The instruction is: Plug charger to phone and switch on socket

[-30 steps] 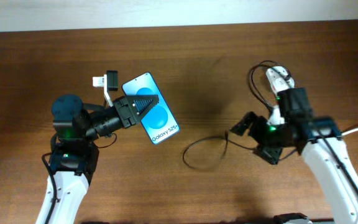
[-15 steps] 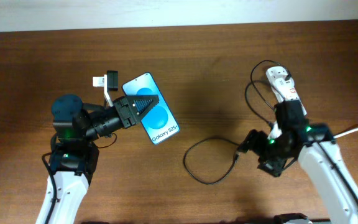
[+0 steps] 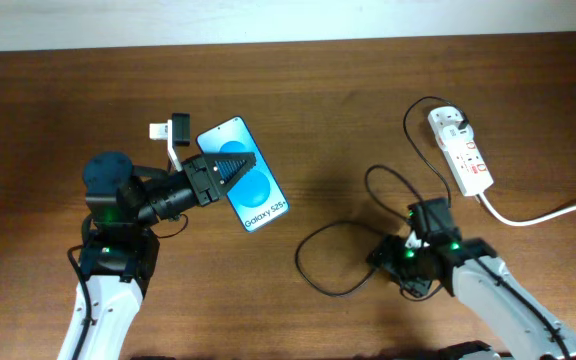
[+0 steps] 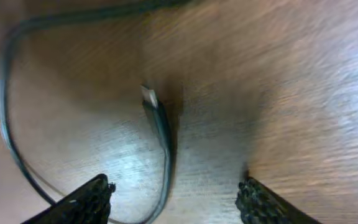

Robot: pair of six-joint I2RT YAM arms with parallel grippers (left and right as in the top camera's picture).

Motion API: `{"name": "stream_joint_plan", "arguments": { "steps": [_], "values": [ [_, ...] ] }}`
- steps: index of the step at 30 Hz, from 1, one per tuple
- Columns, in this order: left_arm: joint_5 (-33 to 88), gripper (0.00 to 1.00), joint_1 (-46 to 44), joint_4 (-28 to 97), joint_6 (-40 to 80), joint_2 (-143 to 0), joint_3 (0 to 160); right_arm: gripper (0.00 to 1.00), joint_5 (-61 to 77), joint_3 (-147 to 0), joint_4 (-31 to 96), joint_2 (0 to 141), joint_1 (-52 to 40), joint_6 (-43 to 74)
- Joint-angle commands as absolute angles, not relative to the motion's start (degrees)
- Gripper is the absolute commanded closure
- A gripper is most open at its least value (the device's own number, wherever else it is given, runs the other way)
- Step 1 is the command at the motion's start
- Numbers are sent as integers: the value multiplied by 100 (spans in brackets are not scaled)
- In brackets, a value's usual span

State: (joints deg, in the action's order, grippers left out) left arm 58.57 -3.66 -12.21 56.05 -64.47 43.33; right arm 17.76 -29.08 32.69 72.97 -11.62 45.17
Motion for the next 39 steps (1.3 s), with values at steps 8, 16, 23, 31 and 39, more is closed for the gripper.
{"name": "stream_joint_plan", "arguments": {
  "steps": [8, 16, 23, 31, 39],
  "values": [
    [6110, 100, -346, -1280, 5636, -6405, 4401, 56, 8, -2757, 3144, 7898, -2178, 5902],
    [6176, 99, -346, -1280, 5634, -6405, 4401, 96, 469, -2757, 2679, 9544, -2180, 5878],
    [6278, 100, -346, -1284, 5636, -6405, 4401, 70, 593, -2757, 2740, 9845, -2180, 5878],
    [6333, 100, -346, -1282, 5636, -6407, 4401, 62, 508, -2757, 2567, 9848, -2180, 5878],
    [6416, 100, -346, -1284, 5662, -6405, 4401, 93, 362, -2753, 2567, 10103, -2180, 5745]
  ]
}}
